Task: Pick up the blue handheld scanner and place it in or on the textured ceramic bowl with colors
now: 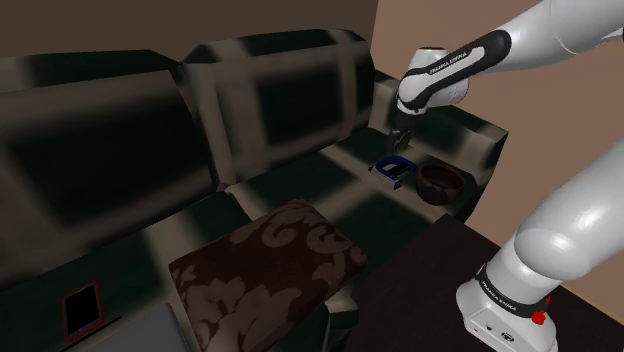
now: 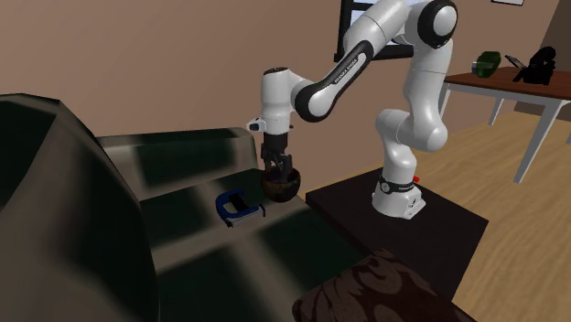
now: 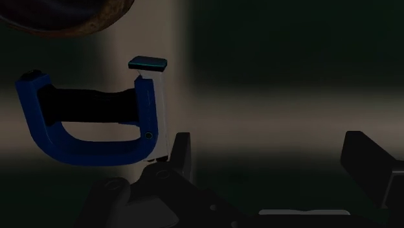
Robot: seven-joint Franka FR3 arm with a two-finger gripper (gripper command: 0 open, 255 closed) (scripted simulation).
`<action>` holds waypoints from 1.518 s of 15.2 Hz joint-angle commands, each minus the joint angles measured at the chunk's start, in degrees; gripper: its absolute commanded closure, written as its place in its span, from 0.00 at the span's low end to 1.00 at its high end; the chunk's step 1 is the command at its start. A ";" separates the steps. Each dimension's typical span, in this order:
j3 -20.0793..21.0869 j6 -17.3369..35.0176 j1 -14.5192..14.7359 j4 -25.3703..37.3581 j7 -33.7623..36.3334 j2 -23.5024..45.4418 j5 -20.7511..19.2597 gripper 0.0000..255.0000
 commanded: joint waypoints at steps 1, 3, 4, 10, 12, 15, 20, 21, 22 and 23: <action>-0.86 3.07 -0.12 1.81 -2.17 4.85 1.37 0.00; -1.42 5.47 -0.41 3.92 -4.40 9.45 3.07 0.00; -1.56 6.55 -0.67 5.09 -5.54 11.77 4.01 0.00; -0.83 11.36 -3.53 13.70 -12.00 25.55 9.75 0.00; -0.19 12.37 -4.86 17.14 -13.74 30.04 11.30 0.00; 0.93 13.37 -7.01 22.86 -15.78 36.70 13.02 0.00; 2.11 15.52 -8.33 25.41 -16.88 41.38 14.30 0.00; 2.32 15.99 -8.49 25.61 -17.03 42.06 14.52 0.00; 2.53 16.46 -8.65 25.82 -17.17 42.74 14.73 0.00; 2.74 16.92 -8.81 26.04 -17.31 43.42 14.94 0.00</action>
